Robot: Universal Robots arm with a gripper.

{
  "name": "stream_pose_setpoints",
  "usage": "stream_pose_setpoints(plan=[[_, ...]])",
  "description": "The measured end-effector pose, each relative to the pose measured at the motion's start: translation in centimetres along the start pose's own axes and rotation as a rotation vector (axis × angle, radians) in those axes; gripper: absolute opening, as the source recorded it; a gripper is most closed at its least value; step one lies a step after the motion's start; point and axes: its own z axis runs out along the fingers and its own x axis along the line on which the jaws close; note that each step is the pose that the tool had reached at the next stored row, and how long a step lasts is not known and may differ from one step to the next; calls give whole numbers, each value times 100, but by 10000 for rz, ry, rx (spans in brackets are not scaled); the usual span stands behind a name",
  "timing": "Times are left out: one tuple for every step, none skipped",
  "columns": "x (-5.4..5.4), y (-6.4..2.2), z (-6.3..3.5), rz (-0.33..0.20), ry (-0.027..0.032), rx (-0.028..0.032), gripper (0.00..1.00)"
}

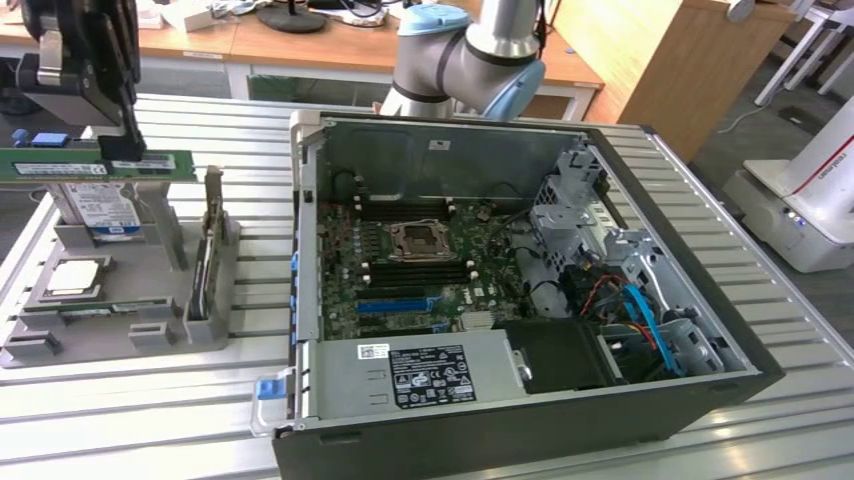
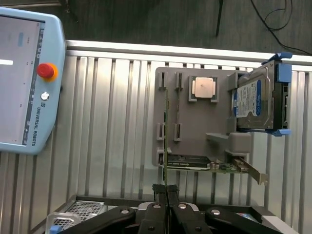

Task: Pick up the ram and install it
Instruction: 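Pick up the ram and move it above insertion slot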

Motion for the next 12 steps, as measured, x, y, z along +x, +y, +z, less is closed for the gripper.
stream_pose_setpoints(plan=[[1, -14, 0, 0, -1, 0, 12], [1, -29, -1, 0, 0, 0, 12], [2, -46, -2, 0, 0, 0, 12], [3, -64, -3, 0, 0, 0, 12], [4, -82, -3, -1, 0, 0, 12], [4, -98, -4, 0, -1, 0, 12], [5, -114, -5, 1, -1, 0, 12], [6, -132, -6, 1, 0, -1, 12], [6, -148, -6, 1, 0, -1, 12], [7, -164, -7, 1, 0, -1, 12], [8, -180, -8, 1, 0, -2, 12], [8, -195, -8, 1, -1, -1, 12]])
